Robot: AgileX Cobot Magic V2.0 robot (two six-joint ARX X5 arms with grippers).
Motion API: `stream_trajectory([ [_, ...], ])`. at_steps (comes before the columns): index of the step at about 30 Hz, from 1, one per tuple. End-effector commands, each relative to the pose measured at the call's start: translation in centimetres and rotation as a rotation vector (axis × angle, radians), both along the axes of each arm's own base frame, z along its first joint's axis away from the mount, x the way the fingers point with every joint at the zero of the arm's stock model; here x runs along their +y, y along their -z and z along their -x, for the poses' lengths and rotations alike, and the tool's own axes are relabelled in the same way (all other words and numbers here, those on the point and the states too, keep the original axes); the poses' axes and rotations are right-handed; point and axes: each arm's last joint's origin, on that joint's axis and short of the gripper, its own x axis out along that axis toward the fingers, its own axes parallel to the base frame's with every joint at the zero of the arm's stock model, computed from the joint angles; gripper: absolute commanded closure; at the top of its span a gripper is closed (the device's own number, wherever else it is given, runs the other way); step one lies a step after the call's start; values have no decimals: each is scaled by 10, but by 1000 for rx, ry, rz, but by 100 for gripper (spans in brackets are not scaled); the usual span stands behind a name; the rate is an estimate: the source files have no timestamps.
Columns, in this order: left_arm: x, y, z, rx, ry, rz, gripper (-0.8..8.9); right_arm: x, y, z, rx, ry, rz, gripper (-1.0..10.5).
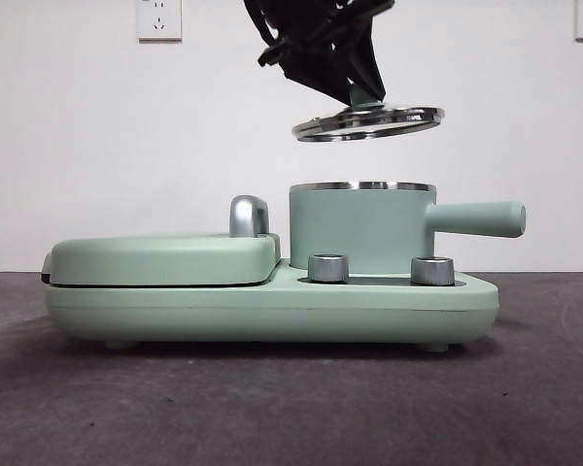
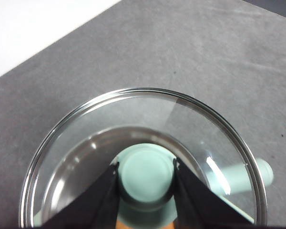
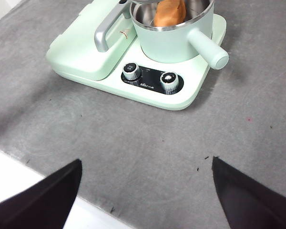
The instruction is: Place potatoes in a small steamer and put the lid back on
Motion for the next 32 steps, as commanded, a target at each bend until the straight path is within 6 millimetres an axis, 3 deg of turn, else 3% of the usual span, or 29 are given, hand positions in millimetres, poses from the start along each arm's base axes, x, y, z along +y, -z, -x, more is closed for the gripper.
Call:
stream_trajectory([
  [1, -7, -3, -4, -43, 11, 28, 798, 0, -3, 0, -3, 8, -27, 513],
  [15, -13, 29, -20, 18, -3, -23, 798, 1, -7, -2, -44, 10, -63, 513],
  [32, -7, 34, -25, 27, 3, -54, 799, 3, -12, -4, -62, 35, -135, 513],
])
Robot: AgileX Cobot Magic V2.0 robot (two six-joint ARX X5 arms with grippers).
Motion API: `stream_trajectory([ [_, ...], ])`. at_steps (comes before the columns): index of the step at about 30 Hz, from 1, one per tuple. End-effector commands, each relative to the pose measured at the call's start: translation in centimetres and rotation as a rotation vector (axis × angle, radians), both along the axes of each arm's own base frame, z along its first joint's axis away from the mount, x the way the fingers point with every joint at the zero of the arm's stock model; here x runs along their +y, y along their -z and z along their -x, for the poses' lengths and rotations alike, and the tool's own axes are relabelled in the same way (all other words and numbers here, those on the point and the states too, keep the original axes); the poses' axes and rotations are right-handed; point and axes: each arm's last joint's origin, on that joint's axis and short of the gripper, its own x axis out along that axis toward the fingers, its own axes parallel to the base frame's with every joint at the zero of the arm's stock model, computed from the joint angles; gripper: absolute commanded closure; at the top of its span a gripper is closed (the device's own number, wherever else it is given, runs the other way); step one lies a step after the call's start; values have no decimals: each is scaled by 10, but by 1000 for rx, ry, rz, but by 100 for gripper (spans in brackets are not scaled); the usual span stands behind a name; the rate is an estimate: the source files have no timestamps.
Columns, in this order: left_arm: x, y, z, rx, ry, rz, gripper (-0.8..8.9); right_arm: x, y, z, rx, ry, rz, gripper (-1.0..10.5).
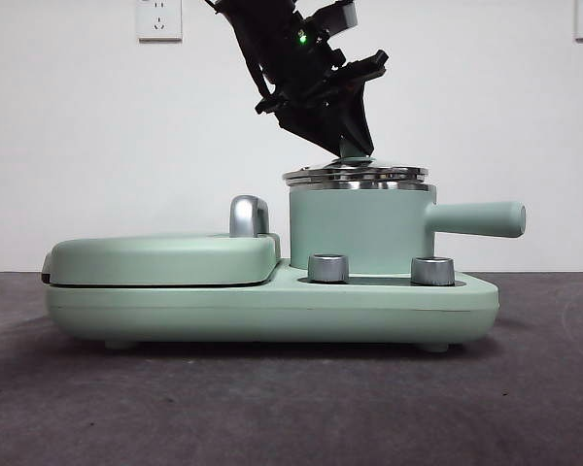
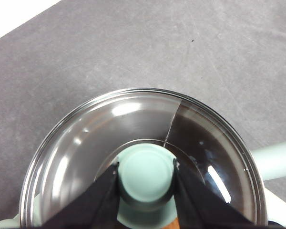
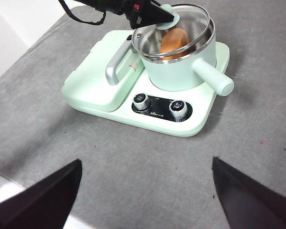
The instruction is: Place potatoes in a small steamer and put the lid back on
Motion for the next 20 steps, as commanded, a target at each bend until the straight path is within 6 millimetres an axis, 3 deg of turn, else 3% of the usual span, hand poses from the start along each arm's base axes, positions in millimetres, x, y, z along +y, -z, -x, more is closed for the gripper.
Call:
stream_trajectory([
  [1, -7, -6, 0, -36, 36, 26, 799, 0, -3, 1, -8, -1, -24, 513],
  [20, -13, 8, -4, -50, 118, -7, 800, 0, -3, 1, -8, 0, -24, 513],
])
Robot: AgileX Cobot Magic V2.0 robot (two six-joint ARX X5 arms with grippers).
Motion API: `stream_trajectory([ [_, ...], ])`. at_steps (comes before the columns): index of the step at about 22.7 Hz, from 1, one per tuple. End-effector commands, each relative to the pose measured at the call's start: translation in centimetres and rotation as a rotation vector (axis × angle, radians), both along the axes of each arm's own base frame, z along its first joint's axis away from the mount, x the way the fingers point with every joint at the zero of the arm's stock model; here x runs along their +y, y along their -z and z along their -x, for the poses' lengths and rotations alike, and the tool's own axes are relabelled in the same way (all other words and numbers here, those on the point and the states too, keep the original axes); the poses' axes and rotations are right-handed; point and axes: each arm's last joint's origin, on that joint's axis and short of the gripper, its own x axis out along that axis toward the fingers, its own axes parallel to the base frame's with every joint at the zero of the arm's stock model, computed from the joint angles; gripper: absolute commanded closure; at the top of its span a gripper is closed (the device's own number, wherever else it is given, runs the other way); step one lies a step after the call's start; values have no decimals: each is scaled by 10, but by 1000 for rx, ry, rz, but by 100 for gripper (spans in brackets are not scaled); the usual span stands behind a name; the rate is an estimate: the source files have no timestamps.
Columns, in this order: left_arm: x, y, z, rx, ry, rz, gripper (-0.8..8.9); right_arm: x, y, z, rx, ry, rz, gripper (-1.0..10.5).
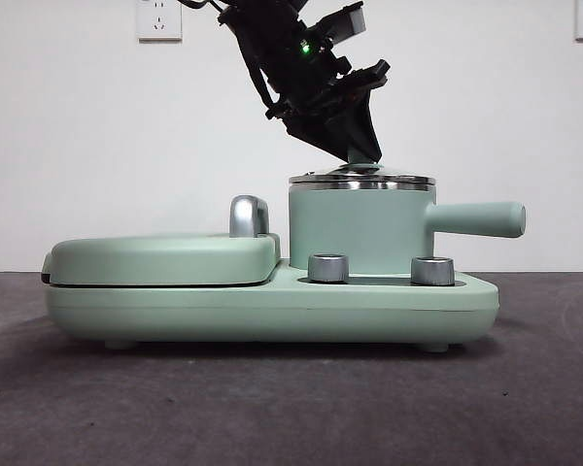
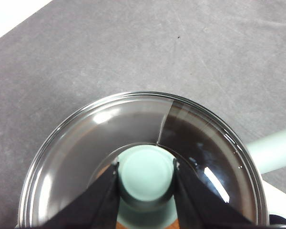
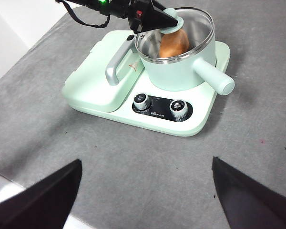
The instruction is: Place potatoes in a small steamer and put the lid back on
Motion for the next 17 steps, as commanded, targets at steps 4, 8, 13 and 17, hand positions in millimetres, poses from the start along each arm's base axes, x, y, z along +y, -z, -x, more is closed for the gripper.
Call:
stream_trajectory([
  [4, -9, 0, -2, -40, 42, 5, 800, 0, -3, 1, -11, -4, -18, 513],
  [8, -9, 0, -2, -39, 42, 5, 779, 0, -3, 1, -11, -4, -19, 513],
  [13, -9, 0, -1, -20, 30, 13, 453, 0, -3, 1, -11, -4, -19, 512],
  [17, -7, -7, 2, 28, -18, 62, 394, 0, -3, 1, -11, -4, -18, 513],
])
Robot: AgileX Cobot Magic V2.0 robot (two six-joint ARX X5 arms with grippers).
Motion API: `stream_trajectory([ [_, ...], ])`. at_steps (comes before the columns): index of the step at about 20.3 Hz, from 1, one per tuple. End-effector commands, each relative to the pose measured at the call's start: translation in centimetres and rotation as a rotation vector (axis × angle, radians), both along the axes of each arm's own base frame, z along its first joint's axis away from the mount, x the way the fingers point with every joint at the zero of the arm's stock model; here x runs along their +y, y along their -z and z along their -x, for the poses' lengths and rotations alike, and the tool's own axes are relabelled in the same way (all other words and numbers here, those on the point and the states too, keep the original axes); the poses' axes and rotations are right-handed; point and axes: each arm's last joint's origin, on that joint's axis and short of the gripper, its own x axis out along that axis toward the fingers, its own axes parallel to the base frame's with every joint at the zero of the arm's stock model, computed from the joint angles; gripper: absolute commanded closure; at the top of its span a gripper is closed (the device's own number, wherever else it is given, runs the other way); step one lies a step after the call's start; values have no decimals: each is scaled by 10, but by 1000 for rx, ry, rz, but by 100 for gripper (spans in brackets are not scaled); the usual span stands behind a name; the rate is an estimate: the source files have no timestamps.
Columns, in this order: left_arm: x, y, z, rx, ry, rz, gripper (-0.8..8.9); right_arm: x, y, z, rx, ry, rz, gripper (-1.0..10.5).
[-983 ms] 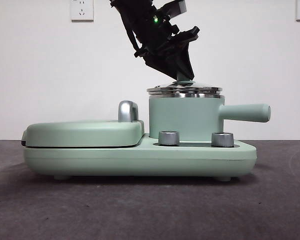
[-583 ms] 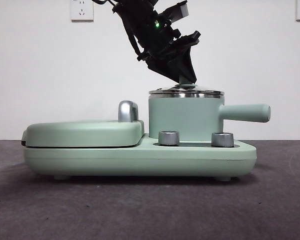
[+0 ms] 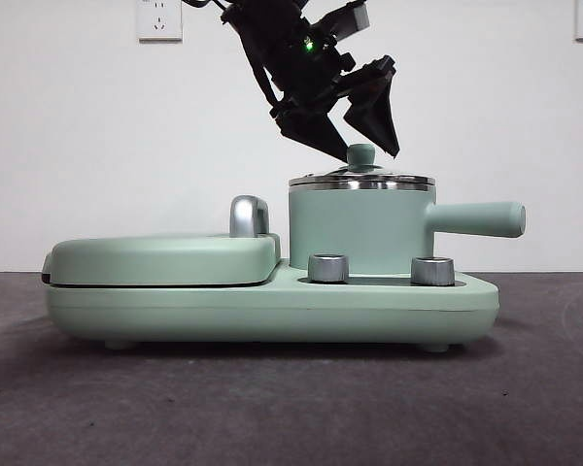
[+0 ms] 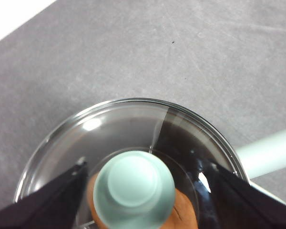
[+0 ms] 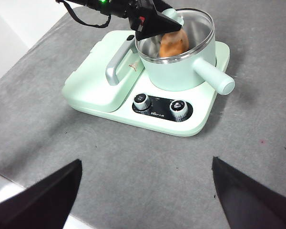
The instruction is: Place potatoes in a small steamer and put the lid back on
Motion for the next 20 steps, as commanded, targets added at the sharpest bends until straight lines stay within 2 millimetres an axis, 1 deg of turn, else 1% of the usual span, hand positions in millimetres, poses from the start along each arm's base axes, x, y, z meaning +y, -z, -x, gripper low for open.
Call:
stream_trajectory([
  [1, -3, -11, 3, 14, -16, 47, 394, 0, -3, 1, -11, -4, -18, 513],
  [3, 3, -24, 11, 17, -16, 44, 394, 0, -3, 1, -11, -4, -18, 513],
  [5, 14, -41, 25, 44, -17, 21, 395, 0, -3, 1, -12, -4, -18, 513],
  [7, 29, -59, 44, 92, -20, -15, 395, 0, -3, 1, -12, -5, -19, 513],
  [10, 57, -84, 80, 197, -29, -86, 396, 0, -3, 1, -7, -21, -24, 513],
  [13, 82, -107, 113, 278, -30, -103, 404, 1, -3, 1, -5, -51, -27, 513],
  [15, 98, -121, 135, 281, -37, -96, 408, 2, -3, 2, 1, -75, -36, 513],
  [17, 112, -129, 153, 258, -36, -76, 408, 2, -3, 2, 6, -95, -42, 513],
  [20, 128, -130, 176, 241, -25, -58, 408, 3, -4, 2, 5, -105, -48, 513],
])
